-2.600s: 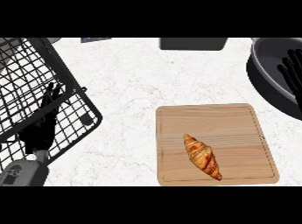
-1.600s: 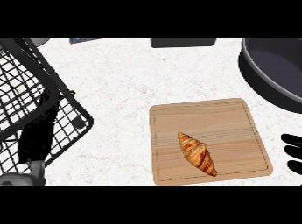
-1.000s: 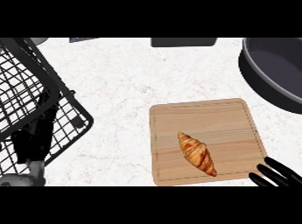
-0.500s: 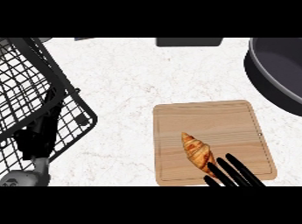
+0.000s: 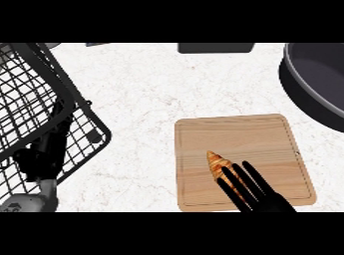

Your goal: Pick the croissant from the cutting board and place it in the pot

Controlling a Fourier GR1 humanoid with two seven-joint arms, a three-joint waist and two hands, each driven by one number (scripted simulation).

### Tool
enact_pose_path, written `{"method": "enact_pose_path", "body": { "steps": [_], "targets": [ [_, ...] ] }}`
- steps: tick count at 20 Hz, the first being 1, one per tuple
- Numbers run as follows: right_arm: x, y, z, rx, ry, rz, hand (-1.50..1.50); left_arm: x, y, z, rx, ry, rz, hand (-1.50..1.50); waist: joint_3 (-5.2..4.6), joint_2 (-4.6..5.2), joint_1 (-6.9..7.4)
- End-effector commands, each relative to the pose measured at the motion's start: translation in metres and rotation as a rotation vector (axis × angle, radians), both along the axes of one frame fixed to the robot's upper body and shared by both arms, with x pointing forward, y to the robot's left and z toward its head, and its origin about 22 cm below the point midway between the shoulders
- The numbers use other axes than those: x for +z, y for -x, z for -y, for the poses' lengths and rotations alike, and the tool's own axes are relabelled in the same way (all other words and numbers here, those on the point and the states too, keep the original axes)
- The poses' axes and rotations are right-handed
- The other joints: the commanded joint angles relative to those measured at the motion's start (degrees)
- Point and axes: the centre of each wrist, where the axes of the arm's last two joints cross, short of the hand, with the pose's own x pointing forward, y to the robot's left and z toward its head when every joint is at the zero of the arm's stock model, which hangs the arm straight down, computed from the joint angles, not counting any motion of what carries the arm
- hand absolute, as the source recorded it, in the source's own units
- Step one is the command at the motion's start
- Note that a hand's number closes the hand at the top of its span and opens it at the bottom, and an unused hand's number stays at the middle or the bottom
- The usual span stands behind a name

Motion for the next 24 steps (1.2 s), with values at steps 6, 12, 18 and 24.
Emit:
{"method": "enact_pose_path", "body": {
  "steps": [6,12,18,24],
  "targets": [
    [-0.013,-0.023,-0.009,-0.021,0.003,0.005,-1.50,-0.014,0.016,0.028,-0.031,0.062,0.051,0.00,-0.87,0.05,-0.07],
    [-0.032,-0.030,-0.016,-0.027,0.040,-0.012,-1.50,-0.006,0.014,0.041,-0.043,0.084,0.033,0.00,-0.86,0.04,-0.15],
    [-0.049,-0.022,-0.034,0.008,0.030,-0.003,-1.50,-0.021,0.023,0.035,-0.029,0.086,0.050,0.00,-0.87,0.01,-0.19],
    [-0.039,-0.048,-0.037,0.080,-0.033,0.184,1.50,-0.020,0.016,0.034,-0.033,0.064,0.024,0.00,-0.85,0.07,-0.11]
  ]
}}
